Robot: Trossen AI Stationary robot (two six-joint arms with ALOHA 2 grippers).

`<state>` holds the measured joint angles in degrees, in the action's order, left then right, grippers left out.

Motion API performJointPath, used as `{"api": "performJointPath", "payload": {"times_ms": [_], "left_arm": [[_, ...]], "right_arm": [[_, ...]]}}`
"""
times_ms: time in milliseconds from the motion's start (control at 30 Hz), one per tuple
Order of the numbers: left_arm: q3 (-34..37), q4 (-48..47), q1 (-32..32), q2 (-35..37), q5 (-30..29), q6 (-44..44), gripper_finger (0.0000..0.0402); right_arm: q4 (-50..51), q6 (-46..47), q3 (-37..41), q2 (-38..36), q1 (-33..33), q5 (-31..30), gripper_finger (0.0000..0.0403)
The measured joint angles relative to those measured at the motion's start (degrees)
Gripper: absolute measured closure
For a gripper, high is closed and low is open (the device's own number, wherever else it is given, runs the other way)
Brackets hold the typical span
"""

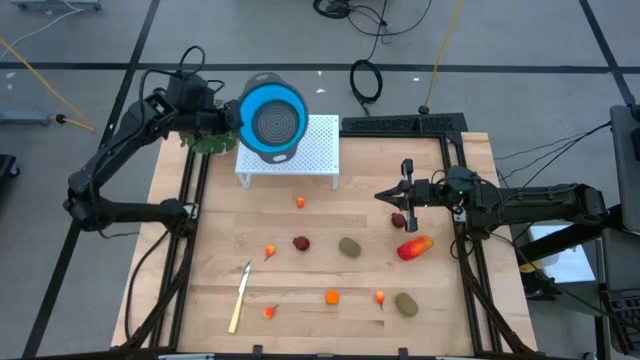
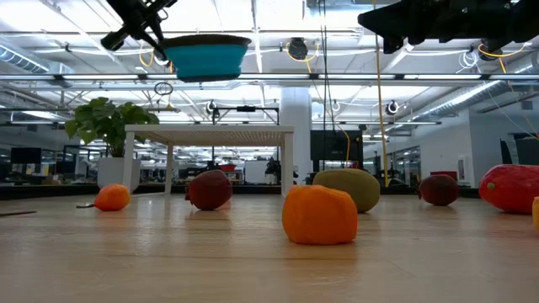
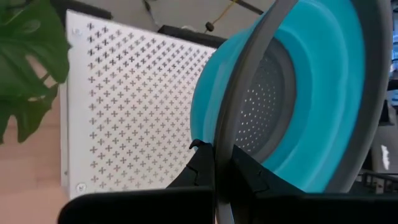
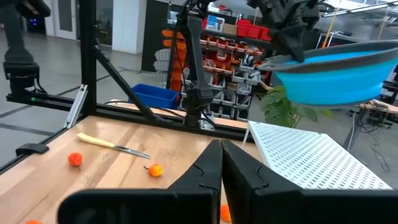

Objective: Pick & Place Fruit
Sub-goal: Put the blue strainer bowl on the shelf

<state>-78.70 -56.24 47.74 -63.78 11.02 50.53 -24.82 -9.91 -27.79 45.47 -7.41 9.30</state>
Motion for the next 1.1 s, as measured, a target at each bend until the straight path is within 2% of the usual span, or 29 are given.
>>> {"api": "performJointPath", "payload": {"times_ms": [333, 567, 900, 1100], "left_arm": [[0.00, -1.64, 4.57, -4.09, 8.41, 0.18, 0.0397], [0.03, -4.35, 7.25, -7.42, 9.82, -1.88, 0.0397], [0.05, -11.54, 12.09, -7.88, 9.92, -5.98, 0.0397], [0.05, -10.93, 12.38, -7.88, 9.93, -9.03, 0.0397]], "right_arm": [[0.05, 0.01, 0.00, 0.00, -0.02, 0.00, 0.0403], [0.28, 0.15, 0.00, 0.00, -0.02, 0.00, 0.0403], [0.58, 0.16, 0.00, 0.00, -0.02, 0.02, 0.0403], [1.55, 0.17, -0.02, 0.02, -0.02, 0.02, 0.0403]]}}
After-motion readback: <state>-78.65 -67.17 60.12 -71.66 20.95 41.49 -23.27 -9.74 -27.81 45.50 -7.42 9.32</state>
